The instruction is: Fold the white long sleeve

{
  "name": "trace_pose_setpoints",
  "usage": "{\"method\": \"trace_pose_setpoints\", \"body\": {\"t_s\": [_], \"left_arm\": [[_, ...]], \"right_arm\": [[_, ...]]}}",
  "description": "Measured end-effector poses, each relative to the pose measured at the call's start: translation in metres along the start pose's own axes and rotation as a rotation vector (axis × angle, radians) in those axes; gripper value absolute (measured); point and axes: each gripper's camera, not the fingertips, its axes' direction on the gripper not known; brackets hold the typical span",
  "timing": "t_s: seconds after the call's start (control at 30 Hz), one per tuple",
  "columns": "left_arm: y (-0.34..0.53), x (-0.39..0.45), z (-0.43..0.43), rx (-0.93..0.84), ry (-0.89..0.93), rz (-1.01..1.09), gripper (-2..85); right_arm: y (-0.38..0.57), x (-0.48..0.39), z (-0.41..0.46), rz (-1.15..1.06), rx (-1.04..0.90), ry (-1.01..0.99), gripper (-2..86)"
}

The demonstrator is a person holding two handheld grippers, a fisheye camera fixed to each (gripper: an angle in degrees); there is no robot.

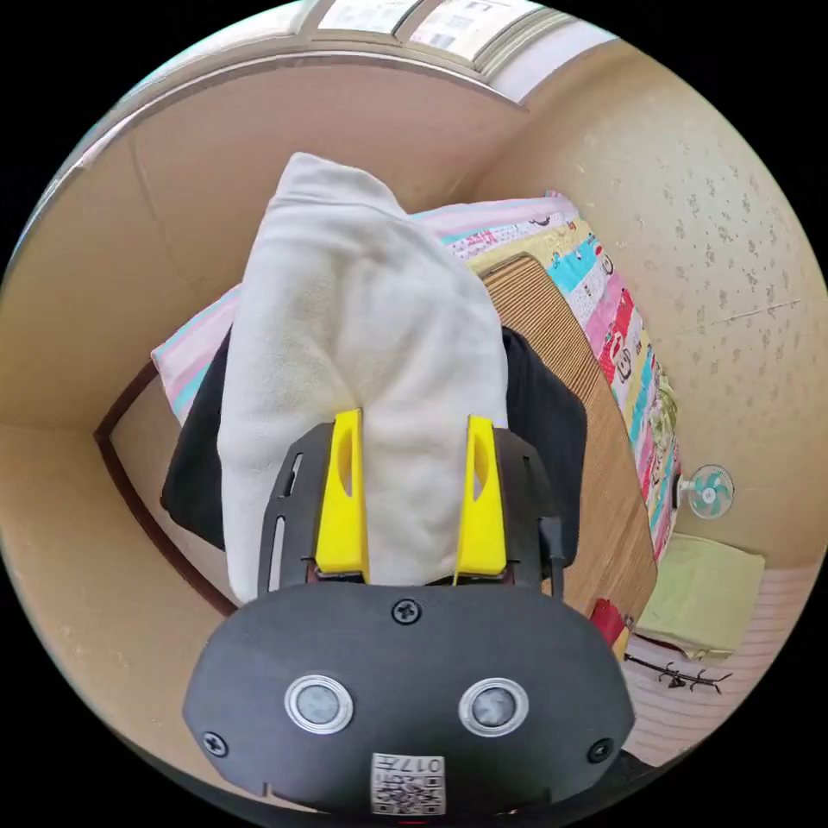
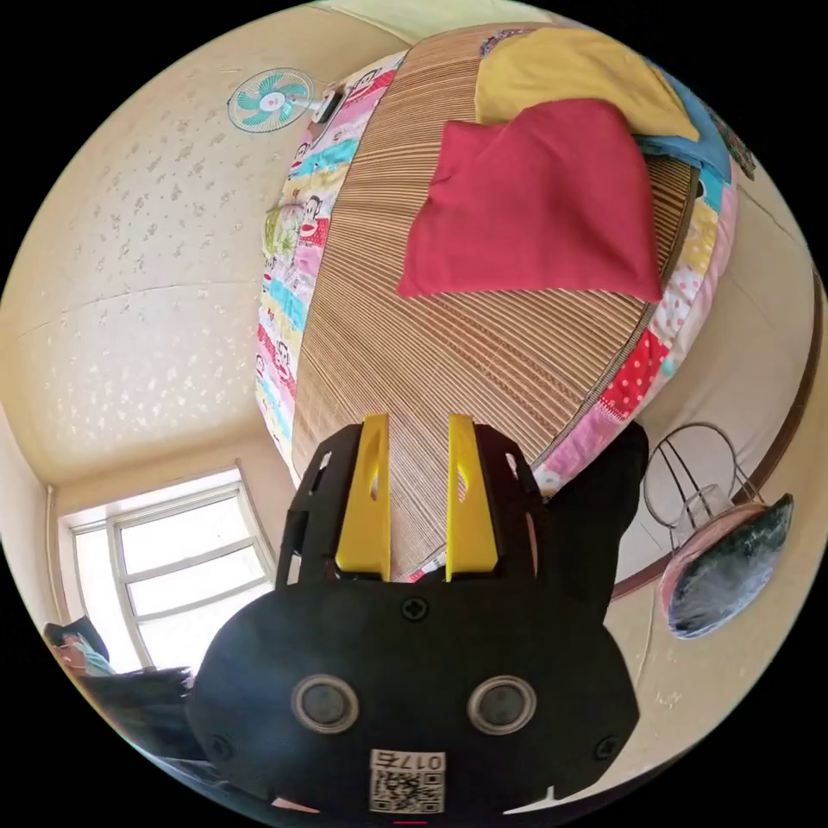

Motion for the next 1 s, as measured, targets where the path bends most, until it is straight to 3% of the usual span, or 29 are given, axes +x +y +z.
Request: {"method": "trace_pose_setpoints", "body": {"t_s": [0.07, 0.17, 0.27, 0.33, 0.47, 0.53, 0.63, 0.8, 0.9, 1.0], "left_arm": [[0.013, 0.005, 0.000, 0.027, -0.105, 0.028, 8.4], [0.029, -0.004, -0.028, 0.041, 0.055, -0.007, 1.5], [0.060, -0.003, -0.086, 0.135, 0.449, 0.229, 0.0], [0.096, 0.019, -0.143, 0.189, 0.780, 0.526, -0.3], [0.153, 0.072, -0.206, 0.182, 1.110, 0.935, -0.5], [0.182, 0.099, -0.237, 0.228, 1.437, 1.118, -0.4], [0.213, 0.137, -0.260, 0.215, 1.728, 1.279, -0.3], [0.274, 0.209, -0.264, 0.069, 1.699, 1.444, 0.1], [0.314, 0.245, -0.250, -0.073, 1.626, 1.506, 1.3], [0.329, 0.263, -0.228, -0.194, 1.464, 1.375, 4.1]], "right_arm": [[0.007, -0.005, 0.013, -0.026, -0.038, -0.028, 9.6], [0.020, -0.022, 0.031, -0.128, -0.098, -0.085, 9.4], [0.034, -0.048, 0.049, -0.293, -0.188, -0.130, 9.9], [0.051, -0.074, 0.060, -0.449, -0.281, -0.208, 11.0], [0.090, -0.124, 0.062, -0.706, -0.397, -0.427, 13.2], [0.124, -0.160, 0.050, -0.887, -0.441, -0.543, 15.8], [0.176, -0.193, 0.021, -1.109, -0.495, -0.679, 18.7], [0.282, -0.192, 0.020, -1.321, -0.938, -0.770, 17.9], [0.321, -0.149, 0.008, -1.362, -0.904, -0.778, 5.7], [0.326, -0.108, -0.026, -1.320, -0.697, -0.838, 3.3]]}}
